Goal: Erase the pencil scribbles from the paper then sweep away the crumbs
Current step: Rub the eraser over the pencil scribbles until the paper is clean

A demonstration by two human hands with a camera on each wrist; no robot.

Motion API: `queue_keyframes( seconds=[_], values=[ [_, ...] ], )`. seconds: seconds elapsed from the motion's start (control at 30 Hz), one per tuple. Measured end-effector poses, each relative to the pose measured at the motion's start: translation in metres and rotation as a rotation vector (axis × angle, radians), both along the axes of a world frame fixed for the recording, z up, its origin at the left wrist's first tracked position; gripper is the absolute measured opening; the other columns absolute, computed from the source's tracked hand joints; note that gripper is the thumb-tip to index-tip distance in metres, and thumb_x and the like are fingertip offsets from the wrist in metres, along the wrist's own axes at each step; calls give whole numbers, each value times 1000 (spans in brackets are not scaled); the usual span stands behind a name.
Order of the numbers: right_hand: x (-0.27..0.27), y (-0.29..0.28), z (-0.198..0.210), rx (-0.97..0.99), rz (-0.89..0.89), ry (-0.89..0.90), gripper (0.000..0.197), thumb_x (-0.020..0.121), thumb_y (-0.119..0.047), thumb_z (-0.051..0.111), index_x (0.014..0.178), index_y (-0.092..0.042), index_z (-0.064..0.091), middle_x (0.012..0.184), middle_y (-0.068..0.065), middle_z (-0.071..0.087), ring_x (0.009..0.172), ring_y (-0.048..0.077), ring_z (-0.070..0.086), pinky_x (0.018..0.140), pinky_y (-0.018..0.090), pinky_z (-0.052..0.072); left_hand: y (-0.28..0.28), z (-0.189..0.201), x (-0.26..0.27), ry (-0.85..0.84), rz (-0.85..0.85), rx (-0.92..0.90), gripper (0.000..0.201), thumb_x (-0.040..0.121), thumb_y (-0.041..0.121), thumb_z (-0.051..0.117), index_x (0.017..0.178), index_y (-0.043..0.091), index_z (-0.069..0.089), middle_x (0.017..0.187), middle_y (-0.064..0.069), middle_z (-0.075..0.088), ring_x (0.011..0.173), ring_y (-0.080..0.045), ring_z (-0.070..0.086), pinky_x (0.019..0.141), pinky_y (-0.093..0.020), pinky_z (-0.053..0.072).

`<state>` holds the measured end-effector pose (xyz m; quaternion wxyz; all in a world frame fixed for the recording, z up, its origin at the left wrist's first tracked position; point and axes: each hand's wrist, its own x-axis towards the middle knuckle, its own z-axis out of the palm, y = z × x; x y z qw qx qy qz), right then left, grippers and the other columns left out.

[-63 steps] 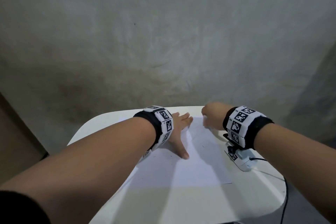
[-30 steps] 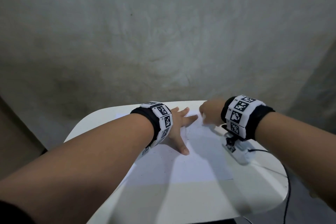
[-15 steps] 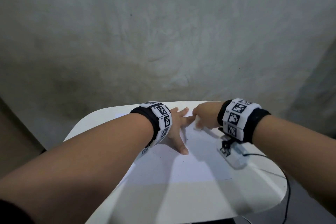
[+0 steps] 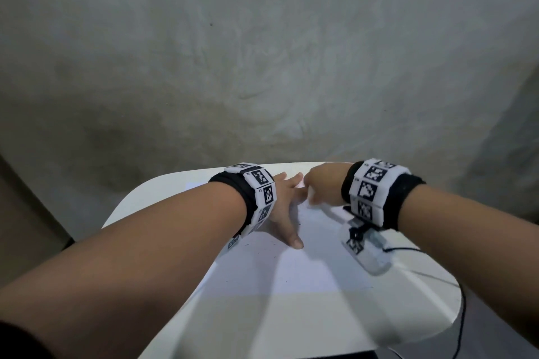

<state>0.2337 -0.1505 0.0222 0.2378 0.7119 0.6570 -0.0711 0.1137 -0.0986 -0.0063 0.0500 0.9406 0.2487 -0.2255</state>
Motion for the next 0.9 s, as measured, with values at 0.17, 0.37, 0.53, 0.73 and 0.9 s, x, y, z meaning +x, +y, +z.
queue_keyframes(
  seconds=[0.17,0.37,0.53,0.73,0.9],
  values=[
    [2,3,1,9,-52,-45,26,89,-22,59,111,-10,64,107,4,69,97,25,65,77,29,50,2,-3,1,39,10,29,122,62,76,67,149,43,-11,161,5,-16,148,-31,-8,114,-61,7],
    [13,5,6,55,-102,-60,23,85,-25,60,102,-11,67,97,2,71,91,25,68,81,30,54,1,-2,0,32,19,25,121,64,75,67,149,43,-14,161,6,-17,149,-29,-10,114,-60,5],
    [-2,-4,2,16,-12,40,28,91,-22,56,117,-13,61,113,4,67,100,24,62,78,28,46,-2,4,-1,14,15,-2,113,66,71,69,151,42,1,163,3,-5,149,-28,-7,117,-57,9],
    [-12,-14,-3,-29,56,14,32,91,-27,59,121,-16,62,113,3,68,103,24,62,79,27,42,-7,4,0,4,64,28,124,66,68,72,152,35,-12,160,6,-16,149,-23,-9,118,-49,6],
    [0,-12,8,25,-54,-35,30,90,-27,56,114,-12,64,110,4,68,97,25,64,85,33,51,-3,2,1,58,33,13,124,65,73,67,148,41,-18,160,4,-20,148,-28,-11,115,-59,5]
  ],
)
